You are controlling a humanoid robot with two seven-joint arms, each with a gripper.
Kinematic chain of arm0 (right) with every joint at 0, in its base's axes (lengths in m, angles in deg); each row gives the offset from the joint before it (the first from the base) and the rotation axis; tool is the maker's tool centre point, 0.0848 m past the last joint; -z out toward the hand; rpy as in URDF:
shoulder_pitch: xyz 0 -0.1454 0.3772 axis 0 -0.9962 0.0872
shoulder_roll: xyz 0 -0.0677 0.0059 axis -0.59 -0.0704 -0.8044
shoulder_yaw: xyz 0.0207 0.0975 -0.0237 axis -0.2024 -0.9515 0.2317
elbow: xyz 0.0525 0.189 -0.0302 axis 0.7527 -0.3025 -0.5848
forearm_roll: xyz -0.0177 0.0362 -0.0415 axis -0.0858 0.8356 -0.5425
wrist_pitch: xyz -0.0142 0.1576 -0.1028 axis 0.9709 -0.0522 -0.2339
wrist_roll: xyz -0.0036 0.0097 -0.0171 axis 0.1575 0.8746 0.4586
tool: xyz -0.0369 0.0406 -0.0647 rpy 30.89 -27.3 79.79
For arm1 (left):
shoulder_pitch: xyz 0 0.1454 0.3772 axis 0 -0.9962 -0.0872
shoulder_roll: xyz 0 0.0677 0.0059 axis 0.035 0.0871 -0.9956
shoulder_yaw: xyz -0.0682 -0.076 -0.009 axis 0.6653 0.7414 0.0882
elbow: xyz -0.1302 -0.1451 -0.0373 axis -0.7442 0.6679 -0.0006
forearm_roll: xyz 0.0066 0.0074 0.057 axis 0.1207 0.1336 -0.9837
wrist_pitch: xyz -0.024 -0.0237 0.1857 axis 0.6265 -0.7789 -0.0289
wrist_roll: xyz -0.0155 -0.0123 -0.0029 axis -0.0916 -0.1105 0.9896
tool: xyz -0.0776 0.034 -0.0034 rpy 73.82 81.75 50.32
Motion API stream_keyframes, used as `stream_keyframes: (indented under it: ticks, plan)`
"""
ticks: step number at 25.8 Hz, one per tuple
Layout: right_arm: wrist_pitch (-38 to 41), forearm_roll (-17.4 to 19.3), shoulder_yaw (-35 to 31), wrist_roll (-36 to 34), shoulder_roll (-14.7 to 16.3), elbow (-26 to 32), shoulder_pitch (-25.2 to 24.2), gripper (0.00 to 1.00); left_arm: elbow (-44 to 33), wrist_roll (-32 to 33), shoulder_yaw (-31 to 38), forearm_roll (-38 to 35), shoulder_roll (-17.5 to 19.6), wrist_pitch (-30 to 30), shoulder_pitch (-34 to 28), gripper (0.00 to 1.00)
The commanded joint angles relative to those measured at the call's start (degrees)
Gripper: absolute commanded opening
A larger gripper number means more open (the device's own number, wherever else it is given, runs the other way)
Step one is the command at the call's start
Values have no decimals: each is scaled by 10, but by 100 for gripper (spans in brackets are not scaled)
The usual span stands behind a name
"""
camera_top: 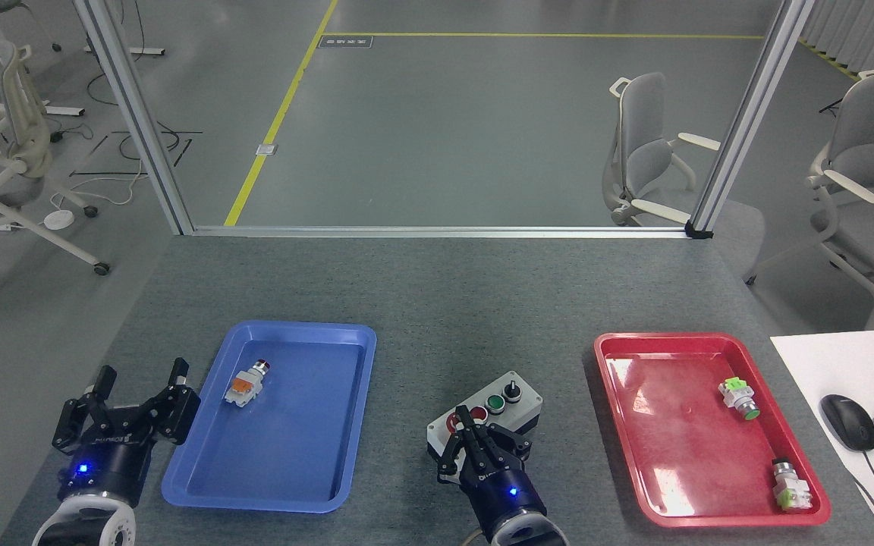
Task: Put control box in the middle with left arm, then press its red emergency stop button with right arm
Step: 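Move the right gripper over the control box's red button and press down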
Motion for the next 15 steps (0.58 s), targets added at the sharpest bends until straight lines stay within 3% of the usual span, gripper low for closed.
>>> stream_keyframes:
  ticks: [1,9,15]
  plan:
    - [-1,-4,3,-1,-8,-34,2,0,1,0,0,0,0,-3,-1,99]
    - [-12,-3,3,-10,-4,-52,2,0,12,0,-5,-1,-23,-1,-1,99]
    - [-48,1,1,-27,-3,-3,2,0,26,0,-34,-4,-59,-3,-12,98]
